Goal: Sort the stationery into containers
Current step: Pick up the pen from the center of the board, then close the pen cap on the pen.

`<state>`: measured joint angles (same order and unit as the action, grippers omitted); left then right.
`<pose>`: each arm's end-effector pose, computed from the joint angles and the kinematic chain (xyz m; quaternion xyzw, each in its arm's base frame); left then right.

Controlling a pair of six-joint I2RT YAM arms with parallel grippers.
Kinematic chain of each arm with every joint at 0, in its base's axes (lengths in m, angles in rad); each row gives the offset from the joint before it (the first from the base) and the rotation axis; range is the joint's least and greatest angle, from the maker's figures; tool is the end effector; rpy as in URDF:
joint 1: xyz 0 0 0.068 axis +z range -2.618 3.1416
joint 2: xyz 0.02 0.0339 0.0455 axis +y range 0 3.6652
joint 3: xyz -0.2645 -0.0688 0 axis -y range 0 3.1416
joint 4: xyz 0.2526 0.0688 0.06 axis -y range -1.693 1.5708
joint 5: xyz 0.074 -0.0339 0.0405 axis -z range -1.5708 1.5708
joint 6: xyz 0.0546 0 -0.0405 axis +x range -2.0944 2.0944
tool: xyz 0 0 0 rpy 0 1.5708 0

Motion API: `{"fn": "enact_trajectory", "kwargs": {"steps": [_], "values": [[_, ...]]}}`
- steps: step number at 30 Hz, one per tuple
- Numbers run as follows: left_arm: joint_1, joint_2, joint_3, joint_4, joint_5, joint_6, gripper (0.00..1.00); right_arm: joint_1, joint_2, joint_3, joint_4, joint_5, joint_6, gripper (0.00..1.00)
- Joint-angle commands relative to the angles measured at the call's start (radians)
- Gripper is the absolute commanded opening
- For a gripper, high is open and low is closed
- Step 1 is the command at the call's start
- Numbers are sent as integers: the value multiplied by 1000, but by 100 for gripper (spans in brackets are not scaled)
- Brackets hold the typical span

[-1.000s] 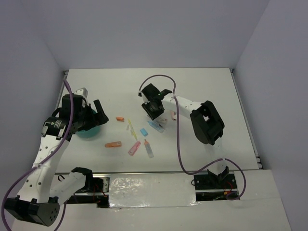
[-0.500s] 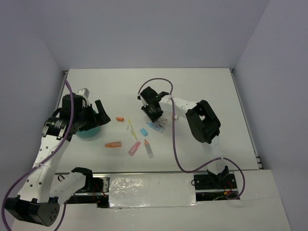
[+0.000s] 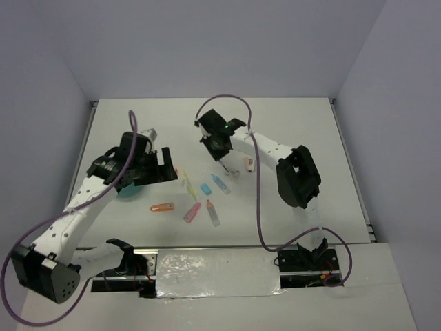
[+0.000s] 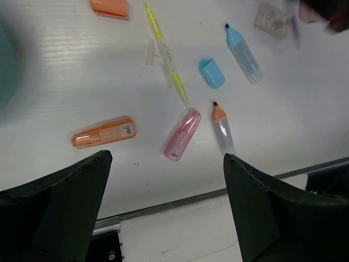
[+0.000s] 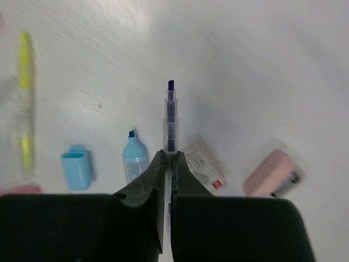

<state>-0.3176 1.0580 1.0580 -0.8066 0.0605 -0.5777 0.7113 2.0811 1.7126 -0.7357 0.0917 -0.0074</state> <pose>0.2191 -0.0755 0.3112 -0.1091 0.9211 -0.1866 0.3238 0.3549 0.2992 0.1946 -0.3319 0.9135 0.0378 0.2322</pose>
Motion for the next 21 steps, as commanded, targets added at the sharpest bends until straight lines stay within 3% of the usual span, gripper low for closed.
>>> {"fn": "enact_trajectory", "kwargs": {"steps": [1, 4, 8, 14, 18, 21], "values": [[-109, 89, 17, 72, -74, -30, 96, 5, -208, 201, -97, 106, 44, 0], [-146, 190, 22, 118, -126, -11, 87, 1, -297, 256, -198, 132, 89, 0], [-156, 316, 20, 190, -146, 32, 65, -7, -519, -7, -95, 62, 138, 0], [-158, 463, 43, 245, -179, 82, 63, -15, -768, -247, -59, 16, 190, 0], [-156, 566, 54, 262, -203, 111, 55, -15, -878, -413, 2, 0, 162, 0], [-156, 597, 57, 282, -197, 119, 52, -18, -932, -450, 6, -6, 162, 0]]}}
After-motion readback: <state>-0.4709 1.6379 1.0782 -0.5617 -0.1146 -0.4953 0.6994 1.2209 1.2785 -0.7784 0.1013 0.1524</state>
